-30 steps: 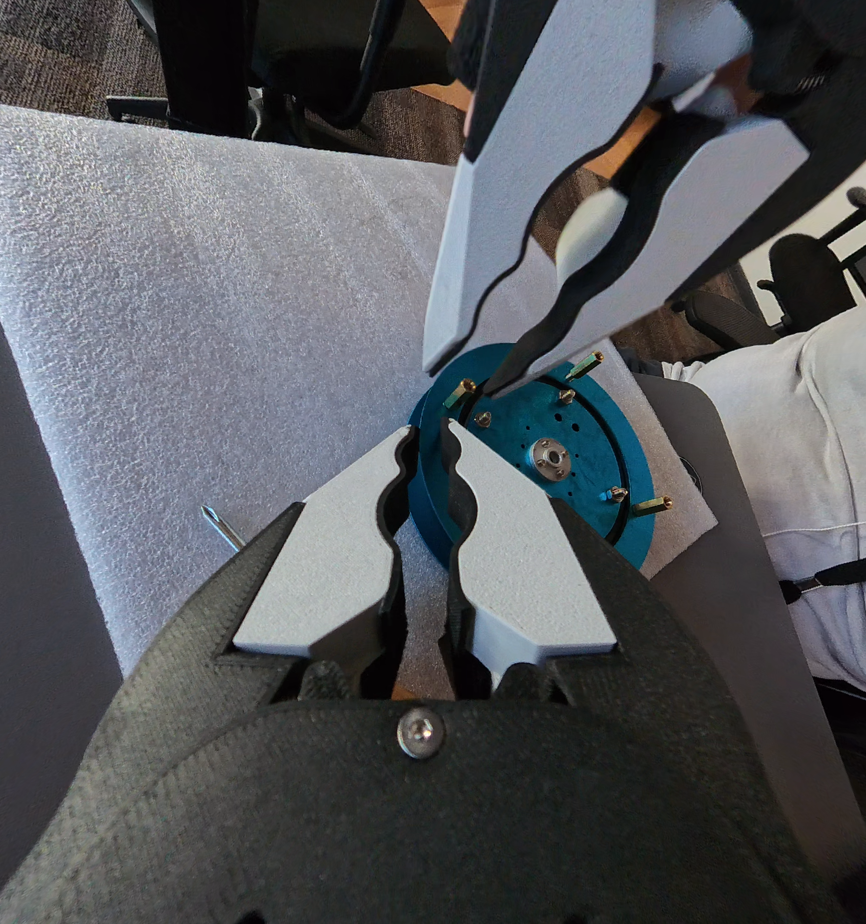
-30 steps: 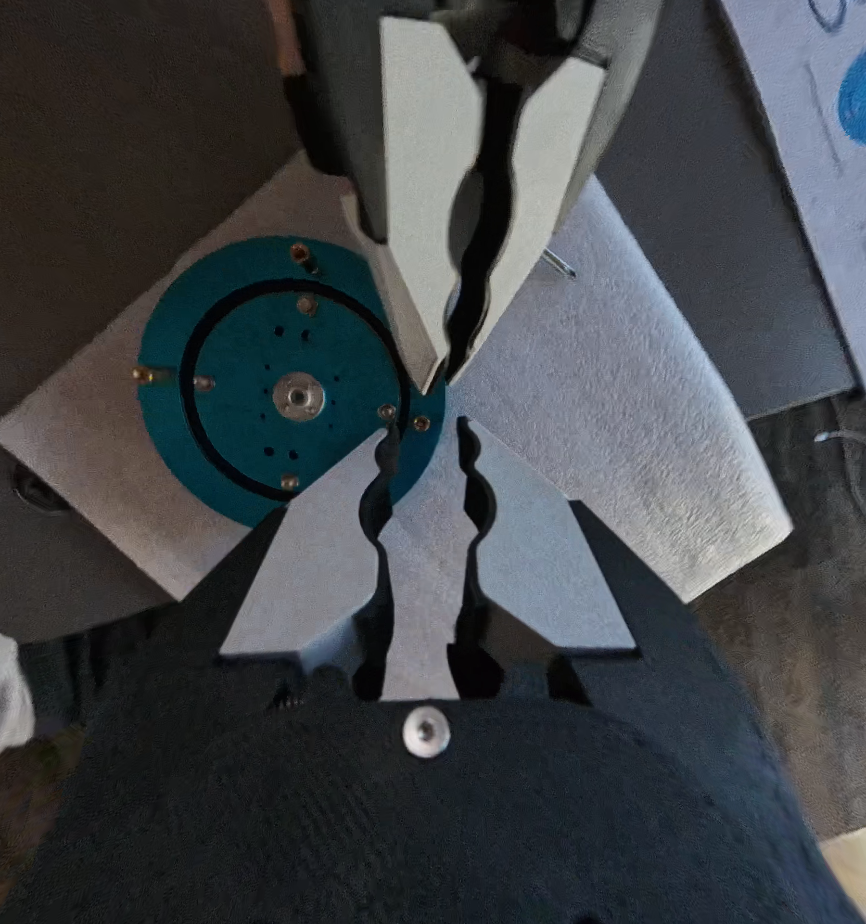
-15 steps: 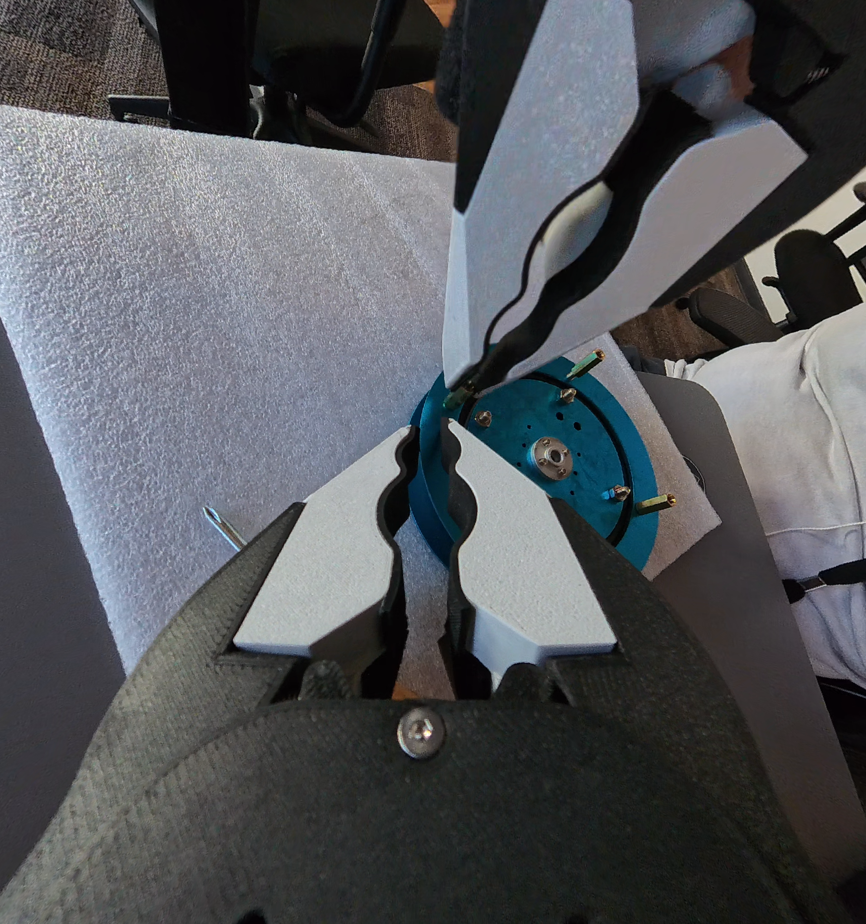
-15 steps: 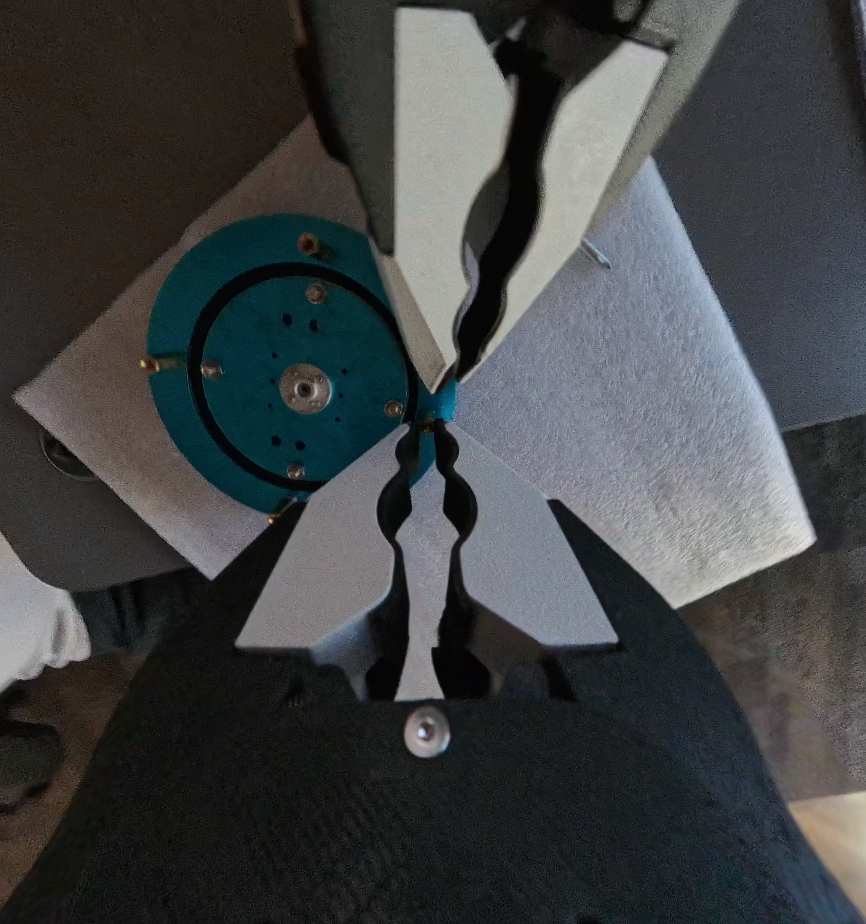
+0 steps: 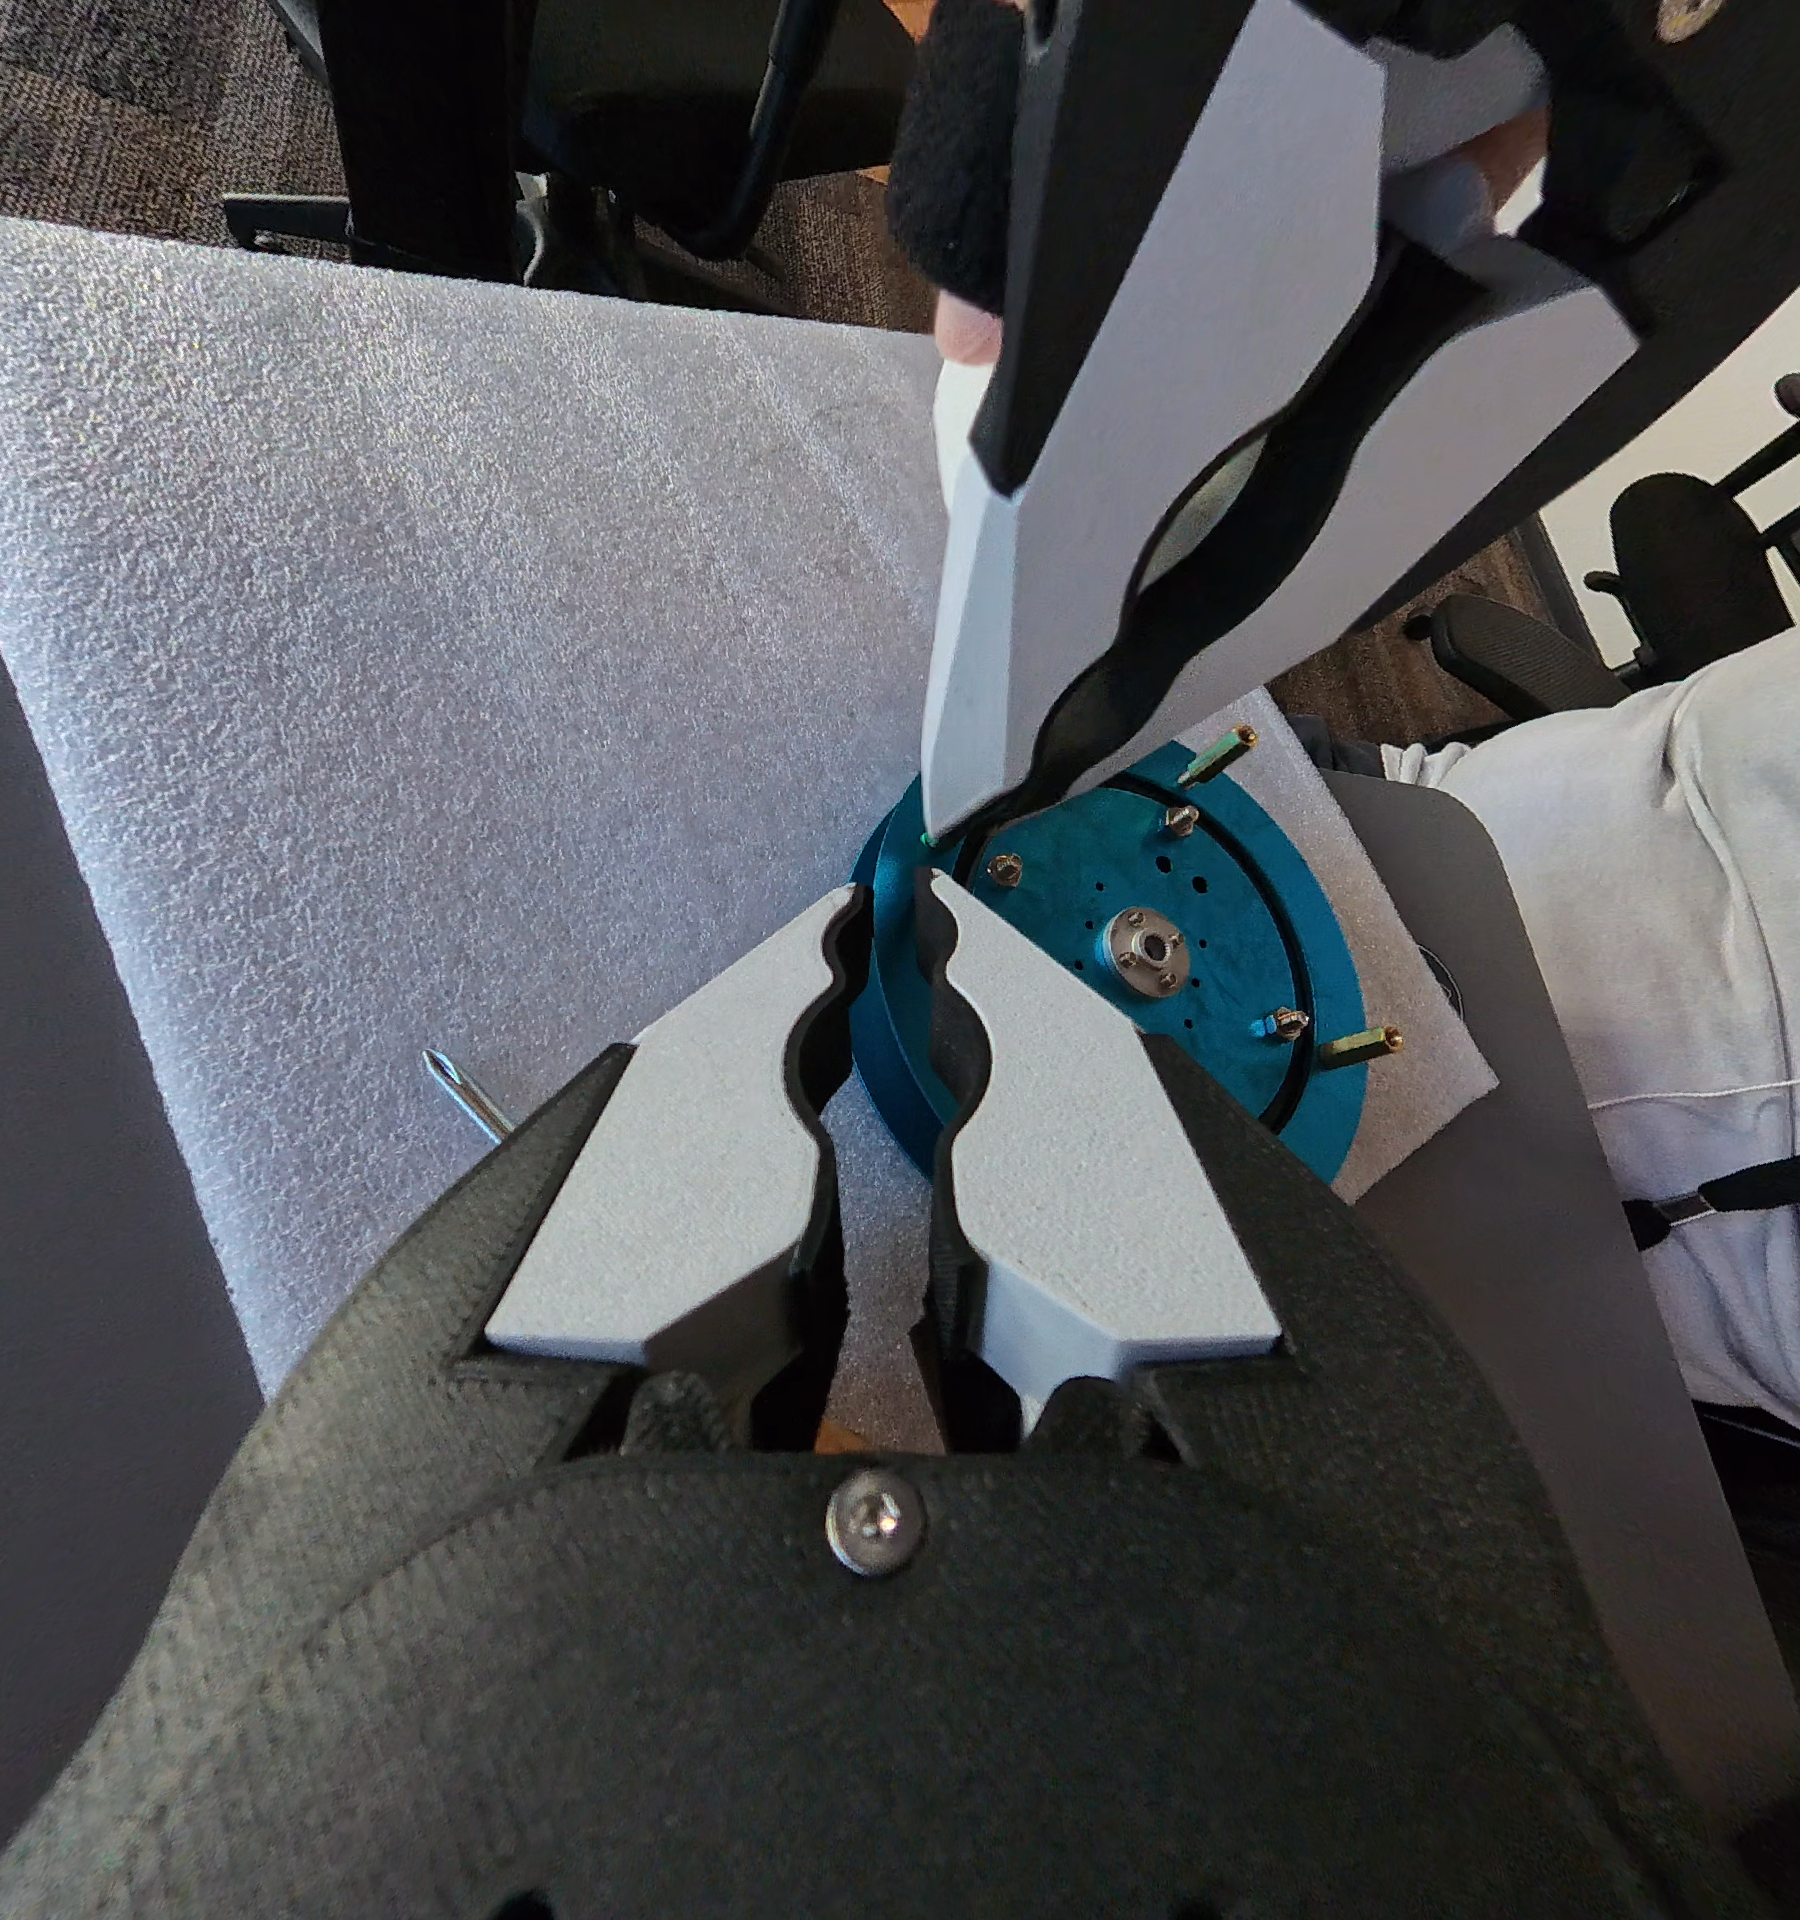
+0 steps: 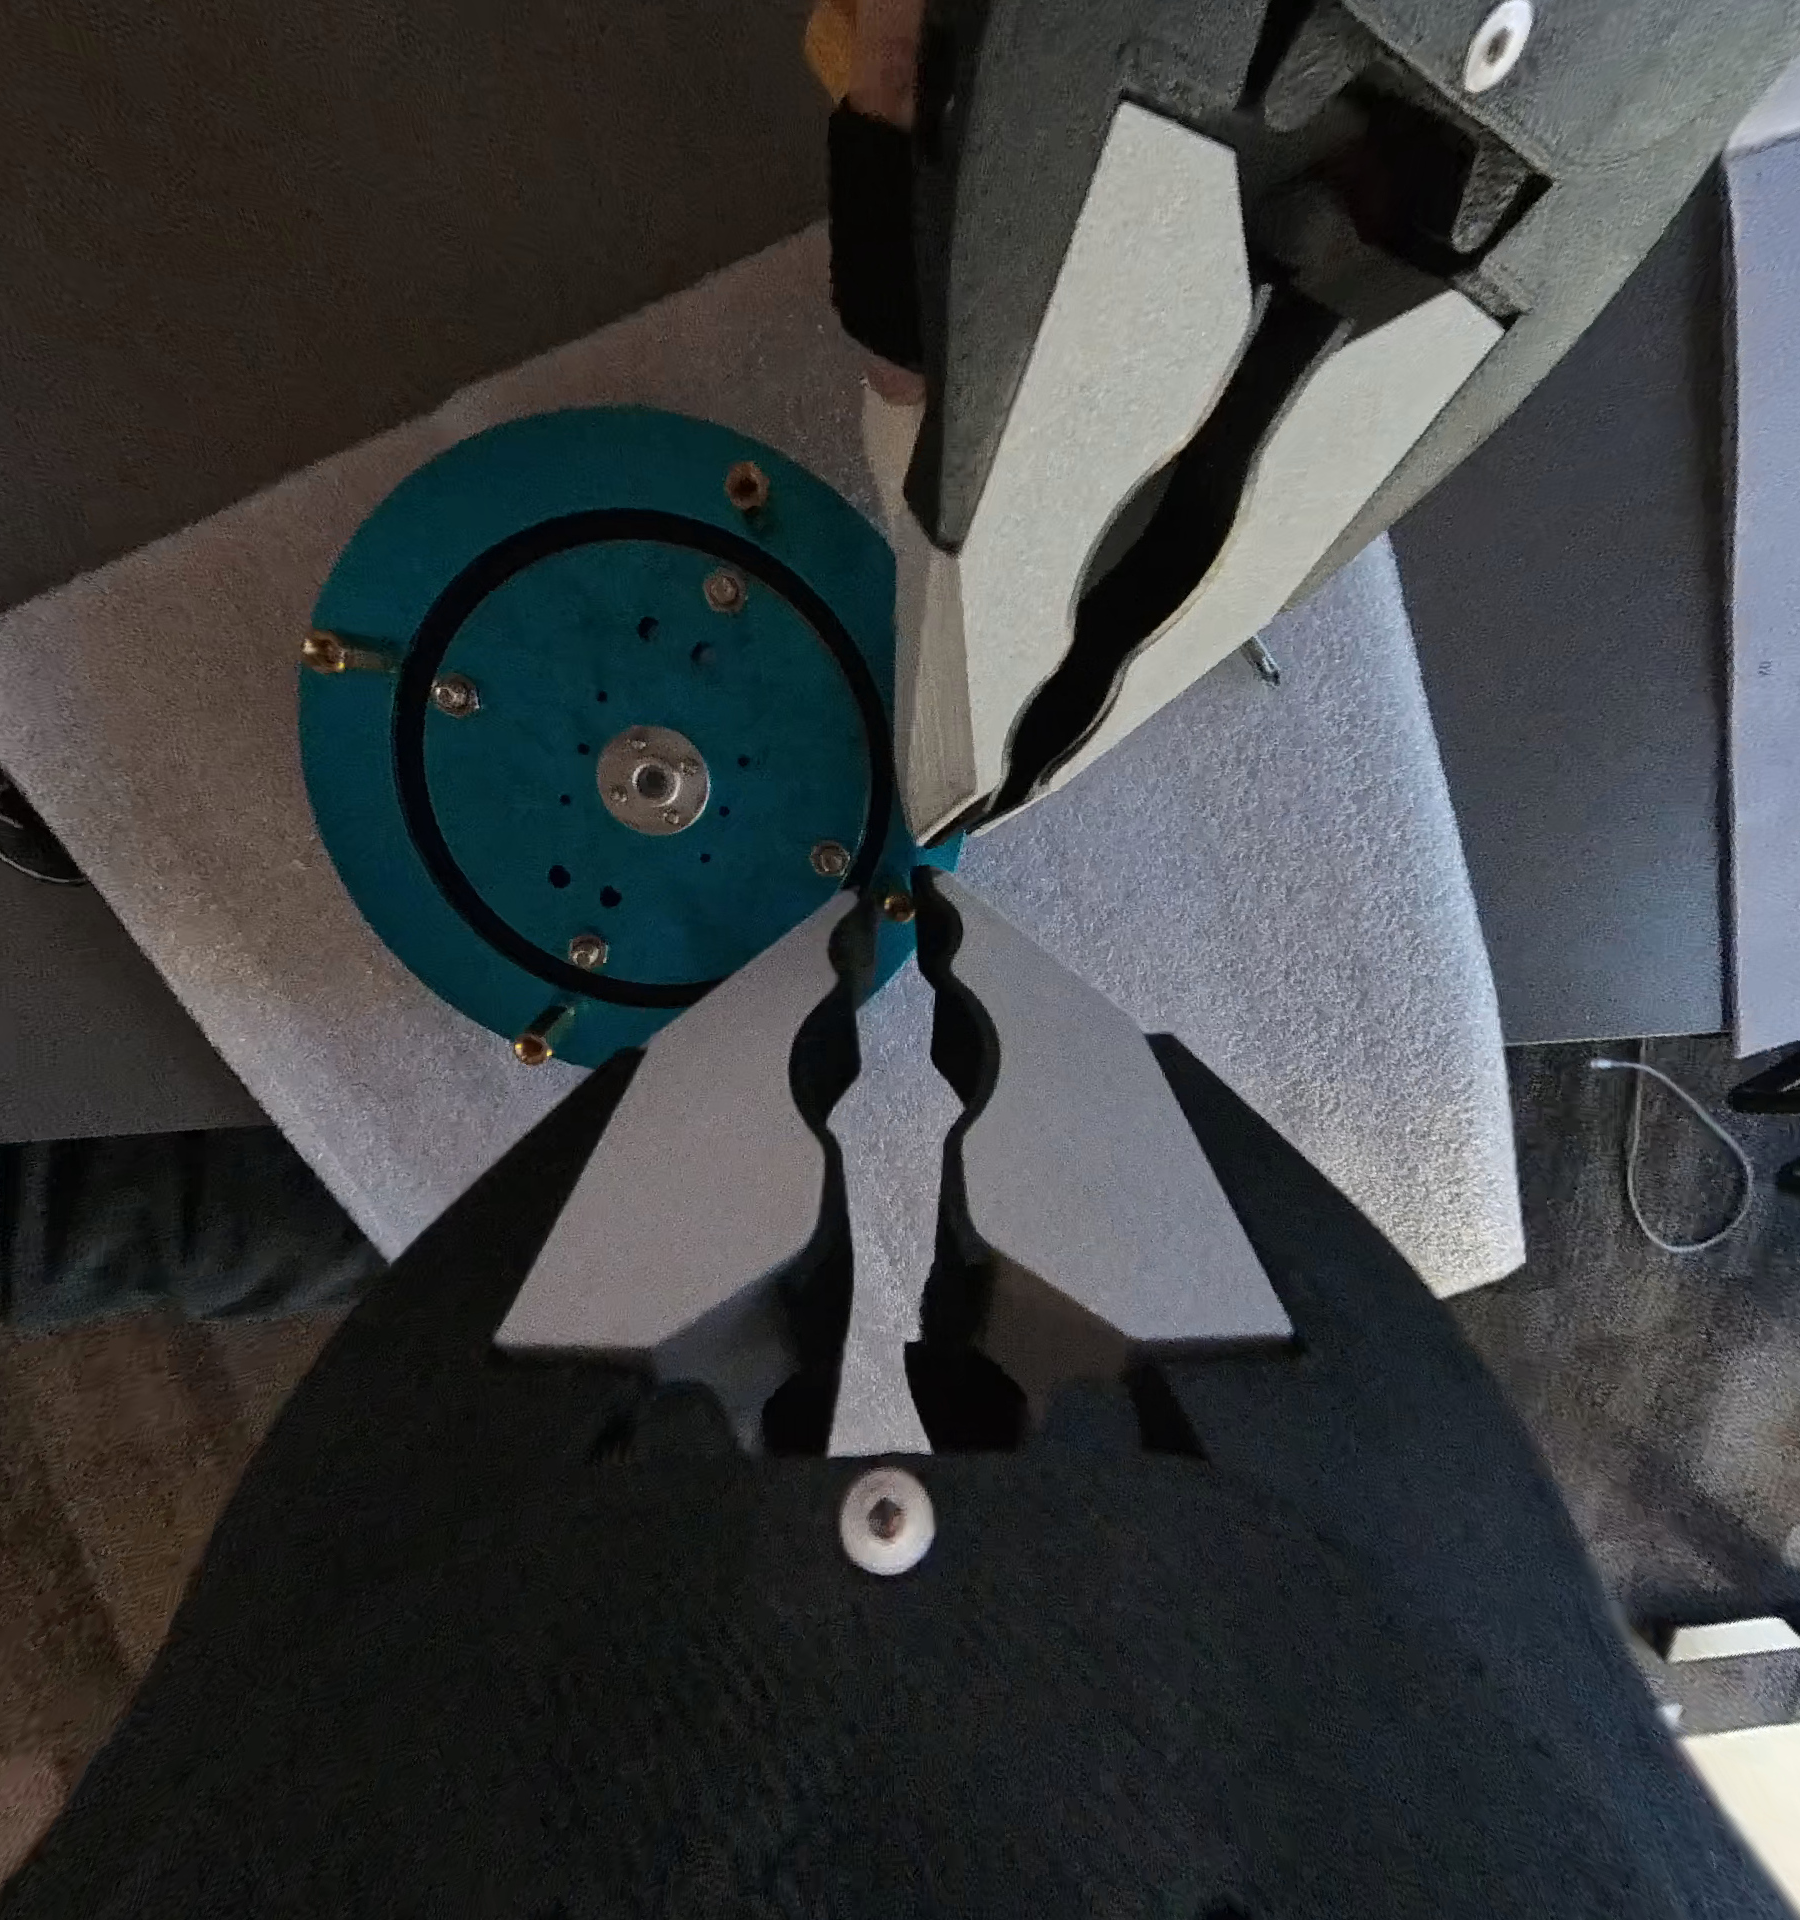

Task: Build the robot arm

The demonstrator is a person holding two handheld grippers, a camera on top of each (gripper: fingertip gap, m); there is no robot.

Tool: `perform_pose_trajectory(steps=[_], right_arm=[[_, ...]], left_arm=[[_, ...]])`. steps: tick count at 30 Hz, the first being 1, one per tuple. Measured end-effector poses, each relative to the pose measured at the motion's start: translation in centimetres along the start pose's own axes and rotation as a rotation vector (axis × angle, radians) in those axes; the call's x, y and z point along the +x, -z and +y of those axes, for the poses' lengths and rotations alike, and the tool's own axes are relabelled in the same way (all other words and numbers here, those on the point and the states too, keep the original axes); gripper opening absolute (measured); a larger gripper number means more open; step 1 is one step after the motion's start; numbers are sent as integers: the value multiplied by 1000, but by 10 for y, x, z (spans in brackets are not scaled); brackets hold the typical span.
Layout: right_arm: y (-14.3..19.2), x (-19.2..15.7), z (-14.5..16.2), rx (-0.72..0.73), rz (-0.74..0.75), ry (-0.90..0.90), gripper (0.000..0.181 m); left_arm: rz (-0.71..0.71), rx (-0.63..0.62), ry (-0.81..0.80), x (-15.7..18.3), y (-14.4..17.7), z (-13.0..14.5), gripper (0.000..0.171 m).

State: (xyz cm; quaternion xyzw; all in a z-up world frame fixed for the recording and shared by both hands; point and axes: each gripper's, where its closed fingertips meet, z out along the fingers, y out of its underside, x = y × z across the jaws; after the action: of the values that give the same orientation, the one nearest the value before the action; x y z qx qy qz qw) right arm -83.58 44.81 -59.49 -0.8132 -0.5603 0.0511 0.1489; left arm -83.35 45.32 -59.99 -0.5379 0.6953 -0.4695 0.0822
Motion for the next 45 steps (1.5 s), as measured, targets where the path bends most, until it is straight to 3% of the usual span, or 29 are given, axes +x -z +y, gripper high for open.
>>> perform_pose_trajectory(steps=[1,3,6,8,11,13,16,21,25,30,31,35,37,40,45], right_arm=[[0,0,0,-3,-12,-30,5],[0,2,1,-18,-24,-148,5],[-1,4,2,-19,-5,-525,6],[0,4,2,21,44,-672,5],[1,4,2,28,86,-535,8],[4,6,-1,47,83,-383,26],[8,0,2,53,28,-183,28],[7,0,-3,92,34,17,15],[1,2,0,58,19,-51,5],[0,3,2,77,37,-595,6],[0,3,2,96,55,-626,6],[0,0,-1,115,44,-435,14],[2,-6,-3,135,-16,-299,33],[4,-10,-5,174,-46,-140,27],[2,-3,-6,172,-29,-65,7]], left_arm=[[1,1,1,0,0,0,6],[-2,0,-1,0,0,0,6],[-4,-2,-4,0,0,0,6],[-1,-2,-3,0,1,0,6],[4,1,0,1,1,0,6],[3,3,1,1,1,0,6],[0,4,0,1,1,0,6],[8,9,4,1,1,0,6],[14,7,5,1,2,0,5],[5,6,4,1,2,0,5],[6,6,5,1,2,1,6],[20,16,16,1,2,0,5],[24,21,23,0,2,0,5],[21,19,17,0,2,0,5],[22,21,17,0,2,0,5]])
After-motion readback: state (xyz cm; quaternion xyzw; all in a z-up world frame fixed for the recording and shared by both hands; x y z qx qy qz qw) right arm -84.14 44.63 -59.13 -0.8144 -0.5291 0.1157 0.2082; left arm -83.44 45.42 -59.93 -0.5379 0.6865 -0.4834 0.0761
